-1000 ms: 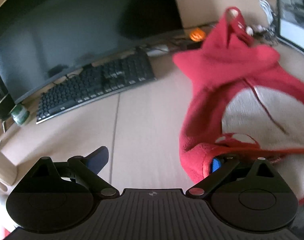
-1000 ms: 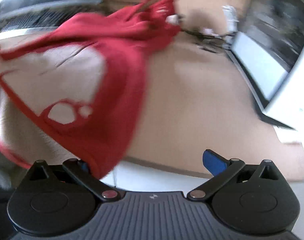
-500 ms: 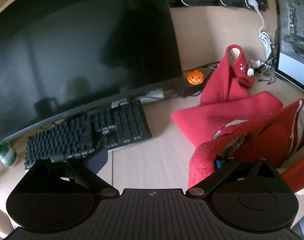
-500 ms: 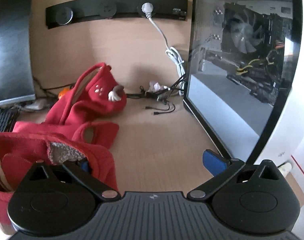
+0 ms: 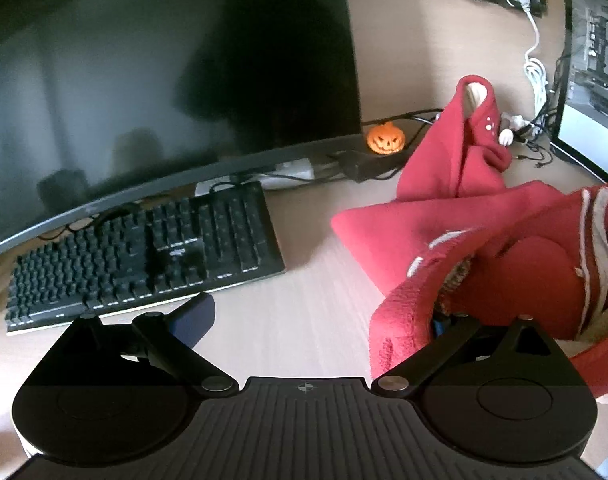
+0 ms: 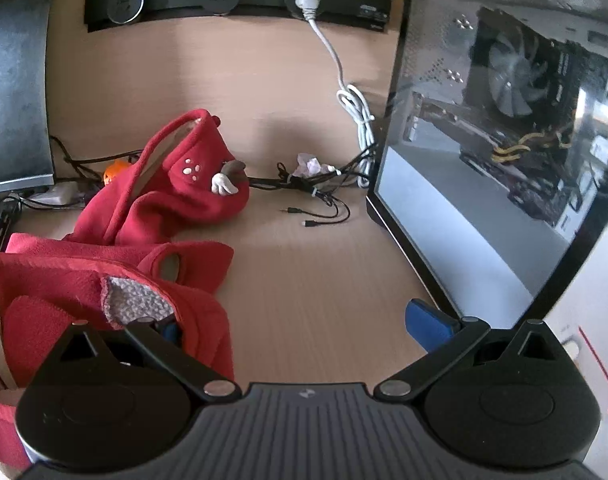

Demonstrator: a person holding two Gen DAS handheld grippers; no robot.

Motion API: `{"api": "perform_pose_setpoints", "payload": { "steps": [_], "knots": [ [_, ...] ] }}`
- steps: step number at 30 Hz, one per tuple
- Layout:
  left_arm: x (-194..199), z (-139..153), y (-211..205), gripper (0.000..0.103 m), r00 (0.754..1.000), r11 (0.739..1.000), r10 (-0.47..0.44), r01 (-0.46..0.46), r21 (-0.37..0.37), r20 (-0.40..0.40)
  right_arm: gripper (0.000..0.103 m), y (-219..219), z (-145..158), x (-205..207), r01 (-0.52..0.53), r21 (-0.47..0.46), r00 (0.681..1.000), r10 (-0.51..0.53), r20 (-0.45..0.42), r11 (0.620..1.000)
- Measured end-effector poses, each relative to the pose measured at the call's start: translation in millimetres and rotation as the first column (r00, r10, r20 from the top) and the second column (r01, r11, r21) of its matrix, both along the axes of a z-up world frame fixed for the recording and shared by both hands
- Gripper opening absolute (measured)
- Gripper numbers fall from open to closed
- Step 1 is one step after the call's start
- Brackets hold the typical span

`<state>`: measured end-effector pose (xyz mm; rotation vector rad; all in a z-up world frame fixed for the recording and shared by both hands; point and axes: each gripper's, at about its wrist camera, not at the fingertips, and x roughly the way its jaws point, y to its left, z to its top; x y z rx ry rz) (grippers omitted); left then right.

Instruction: Fold clothes

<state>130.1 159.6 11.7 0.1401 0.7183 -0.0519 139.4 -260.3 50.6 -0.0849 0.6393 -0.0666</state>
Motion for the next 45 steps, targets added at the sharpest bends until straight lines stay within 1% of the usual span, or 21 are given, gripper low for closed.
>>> {"api": "perform_pose_setpoints", "payload": {
  "steps": [5,7,9,10,12,15,18,20,22,23,26,28,29,30,32,35,38,41,45],
  "knots": [
    [-8.1,3.9,-4.3,0.100,0.999,0.998,-0.019,0.017,-0.055,-0.035,0.103,-7.7,-1.7,16.9,-0.052,0.037,0.999,0.052,-0.005,0.998],
    [-11.6,6.6,-5.8,0.100,0.998,0.998,-0.015,0.012,-0.061,-0.059,0.103,-8.7,-2.4,25.4,-0.084,0.050,0.996,0.084,-0.013,0.995],
    [-12.5,8.3,-8.1,0.100,0.998,1.000,0.002,-0.003,-0.011,-0.069,0.103,-9.4,-2.8,30.8,-0.112,0.050,0.994,0.113,-0.011,0.992],
    [-12.4,8.9,-8.4,0.101,0.997,1.000,0.015,-0.013,0.026,-0.071,0.103,-9.8,-3.0,33.5,-0.126,0.050,0.992,0.127,-0.010,0.991],
    [-11.5,10.2,-4.8,0.101,0.997,0.997,0.039,-0.034,0.070,-0.074,0.103,-10.7,-4.5,36.8,-0.147,0.056,0.989,0.148,-0.014,0.988],
    [-12.2,15.0,2.0,0.101,0.996,0.996,0.051,-0.046,0.075,-0.073,0.103,-12.1,-3.5,38.6,-0.189,0.078,0.981,0.192,-0.030,0.979],
    [-12.9,19.9,3.8,0.101,0.997,0.996,0.051,-0.046,0.082,-0.060,0.103,-14.3,0.8,32.1,-0.229,0.048,0.973,0.231,-0.028,0.972],
    [-9.8,24.6,4.0,0.101,0.997,0.997,0.050,-0.046,0.066,-0.058,0.103,-19.7,4.2,29.6,-0.247,0.033,0.967,0.248,-0.047,0.968],
    [-0.5,36.3,4.1,0.101,0.998,0.998,0.037,-0.034,0.044,-0.052,0.103,-28.0,11.0,29.3,-0.259,0.033,0.963,0.261,-0.064,0.965],
    [4.6,46.7,3.2,0.101,0.999,0.999,0.029,-0.027,0.036,-0.038,0.103,-33.3,21.0,30.3,-0.259,0.038,0.964,0.260,-0.052,0.965],
    [16.0,84.0,-0.8,0.101,0.999,1.000,0.004,-0.004,0.015,0.046,0.103,-40.1,67.7,27.9,-0.233,-0.002,0.969,0.233,0.077,0.972],
    [22.0,103.6,-4.6,0.102,0.995,1.000,-0.011,0.010,0.017,0.099,0.103,-39.5,77.6,27.1,-0.216,-0.030,0.970,0.218,0.112,0.976],
    [24.5,105.0,-7.0,0.102,0.994,1.000,-0.016,0.013,0.028,0.107,0.103,-39.0,82.0,26.8,-0.207,-0.044,0.969,0.211,0.129,0.977],
    [26.8,104.9,-9.3,0.102,0.994,0.999,-0.020,0.016,0.037,0.110,0.103,-38.6,86.5,26.4,-0.197,-0.057,0.968,0.203,0.145,0.979],
    [29.5,93.9,-12.2,0.102,0.996,0.999,-0.028,0.024,0.044,0.080,0.103,-40.1,75.1,29.3,-0.188,-0.045,0.975,0.192,0.108,0.981],
    [27.9,69.9,-11.8,0.102,0.999,0.998,-0.042,0.041,0.050,0.018,0.103,-42.0,50.8,28.1,-0.167,-0.011,0.985,0.167,0.048,0.986],
    [19.4,56.0,-5.2,0.102,0.999,0.998,-0.050,0.051,0.028,-0.019,0.103,-41.9,39.7,15.0,-0.146,-0.001,0.989,0.146,0.030,0.989],
    [8.7,52.8,1.6,0.102,0.998,0.998,-0.065,0.066,0.011,-0.023,0.103,-44.0,39.0,-1.8,-0.128,0.003,0.991,0.127,0.039,0.992],
    [1.4,56.2,4.9,0.102,0.996,0.996,-0.085,0.085,0.018,-0.008,0.103,-40.3,43.3,-11.5,-0.105,-0.008,0.993,0.106,0.058,0.994]
  ]
}}
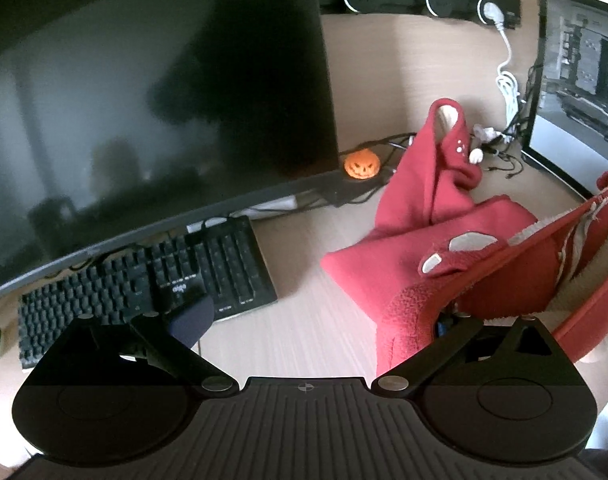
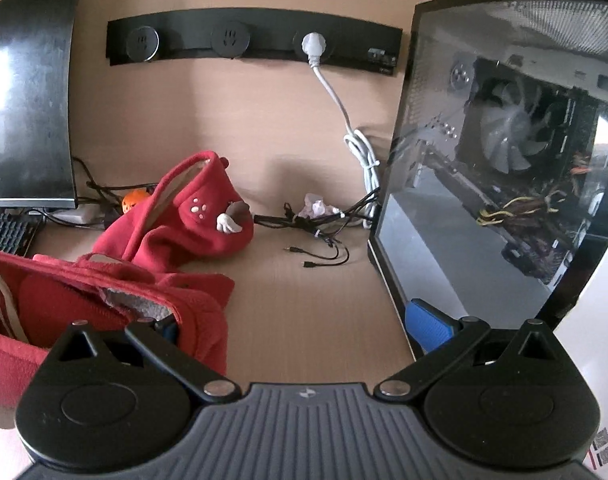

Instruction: Fold clothes

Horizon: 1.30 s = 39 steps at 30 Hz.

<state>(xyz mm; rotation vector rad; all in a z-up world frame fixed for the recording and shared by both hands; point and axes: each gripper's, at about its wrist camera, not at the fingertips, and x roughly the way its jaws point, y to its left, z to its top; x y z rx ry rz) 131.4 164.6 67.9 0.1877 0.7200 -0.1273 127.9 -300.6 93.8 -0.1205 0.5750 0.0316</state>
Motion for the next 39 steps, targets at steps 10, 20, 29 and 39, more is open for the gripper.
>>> {"api": "perform_pose_setpoints", "payload": {
  "steps": [10,20,29,39],
  "knots": [
    [43.1,6.8,-7.2,0.102,0.998,0.999,0.051,-0.051,0.006,0.042,0.103,3.5,8.6,41.1,0.015,-0.030,0.999,-0.013,0.034,0.999],
    [86.7,-19.2,-14.1,0.103,0.996,0.995,0.086,-0.086,0.042,-0.014,0.103,-2.7,-21.8,103.8,-0.050,-0.077,0.998,0.047,-0.037,0.996],
    [97.0,-82.3,-15.7,0.103,0.973,0.985,0.168,-0.161,0.056,-0.159,0.103,4.6,-88.2,135.2,-0.059,-0.072,0.981,0.044,-0.191,0.996],
    [129.3,-54.6,-15.3,0.103,0.979,0.983,0.181,-0.183,-0.003,-0.096,0.103,3.3,-65.5,166.2,-0.077,-0.031,0.988,0.072,-0.137,0.997]
  ]
}}
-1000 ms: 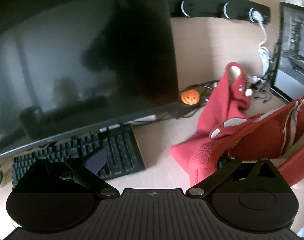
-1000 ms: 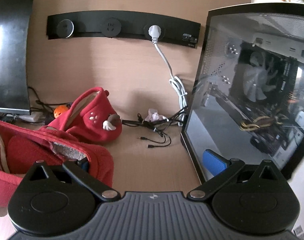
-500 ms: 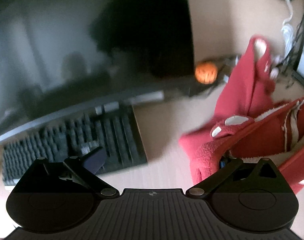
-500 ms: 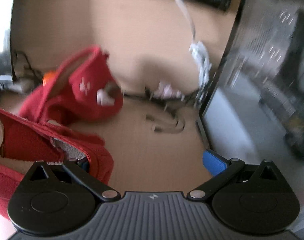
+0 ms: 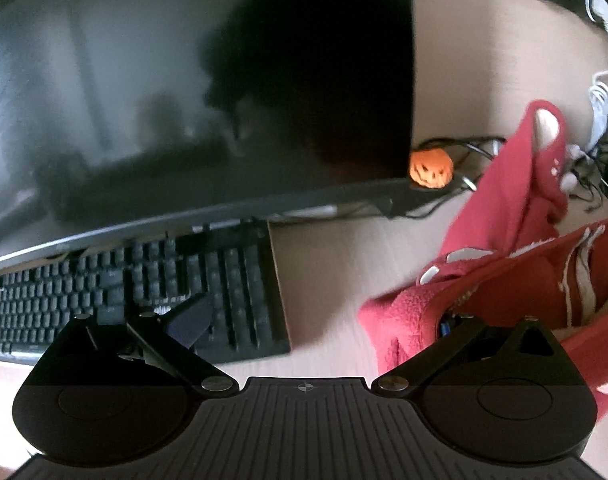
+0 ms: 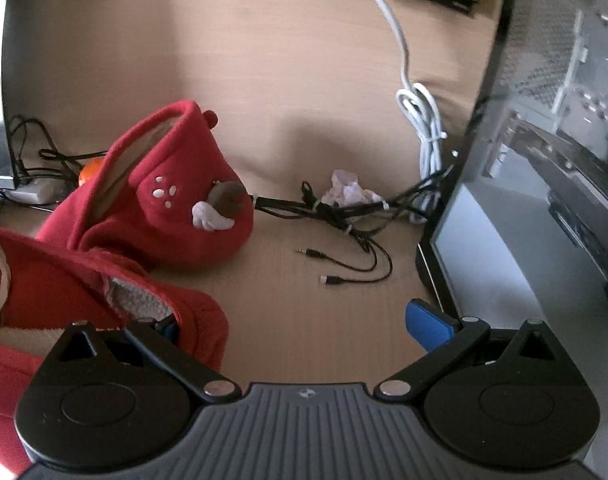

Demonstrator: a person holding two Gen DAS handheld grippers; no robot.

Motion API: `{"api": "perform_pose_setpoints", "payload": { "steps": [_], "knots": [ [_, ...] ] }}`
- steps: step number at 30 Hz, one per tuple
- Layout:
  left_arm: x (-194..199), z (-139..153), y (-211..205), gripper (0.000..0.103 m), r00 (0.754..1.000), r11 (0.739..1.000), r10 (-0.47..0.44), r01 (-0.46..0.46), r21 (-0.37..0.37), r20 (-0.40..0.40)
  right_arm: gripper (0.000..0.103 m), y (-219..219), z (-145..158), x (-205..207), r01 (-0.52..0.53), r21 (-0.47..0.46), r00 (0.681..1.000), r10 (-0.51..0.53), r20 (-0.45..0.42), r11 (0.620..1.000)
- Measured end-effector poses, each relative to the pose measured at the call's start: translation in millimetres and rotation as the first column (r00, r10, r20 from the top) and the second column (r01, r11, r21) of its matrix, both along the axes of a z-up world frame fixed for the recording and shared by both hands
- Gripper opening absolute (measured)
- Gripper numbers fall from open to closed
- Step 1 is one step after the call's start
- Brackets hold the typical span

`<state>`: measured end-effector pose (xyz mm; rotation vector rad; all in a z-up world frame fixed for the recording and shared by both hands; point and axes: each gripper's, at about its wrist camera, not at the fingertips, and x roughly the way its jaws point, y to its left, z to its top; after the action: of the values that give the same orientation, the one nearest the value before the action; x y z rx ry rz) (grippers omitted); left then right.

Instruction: Fold clothes

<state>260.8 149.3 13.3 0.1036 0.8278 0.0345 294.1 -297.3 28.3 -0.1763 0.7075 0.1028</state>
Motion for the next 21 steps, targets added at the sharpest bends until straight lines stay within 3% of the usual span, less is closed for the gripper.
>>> {"api": "perform_pose_setpoints", "payload": {
  "steps": [7,14,17,21],
  "knots": [
    [20.6,-7.4,1.5,0.103,0.999,0.999,-0.038,0.038,0.004,-0.027,0.103,-5.0,-3.5,27.3,0.016,0.025,1.000,-0.016,0.009,1.000],
    [39.9,-58.4,-5.5,0.103,0.990,1.000,-0.003,0.003,-0.007,-0.144,0.103,10.0,-51.5,59.7,0.013,-0.015,0.988,-0.016,-0.154,1.000],
    [37.1,-49.4,0.6,0.103,0.991,0.998,0.007,-0.017,-0.068,-0.134,0.103,7.1,-48.8,60.4,0.010,0.021,0.987,-0.007,-0.159,1.000],
    [21.6,-14.3,7.0,0.103,0.998,0.986,-0.041,0.031,-0.164,-0.057,0.103,-12.4,-13.0,53.2,-0.024,0.161,0.991,0.044,-0.124,0.987]
  ]
}}
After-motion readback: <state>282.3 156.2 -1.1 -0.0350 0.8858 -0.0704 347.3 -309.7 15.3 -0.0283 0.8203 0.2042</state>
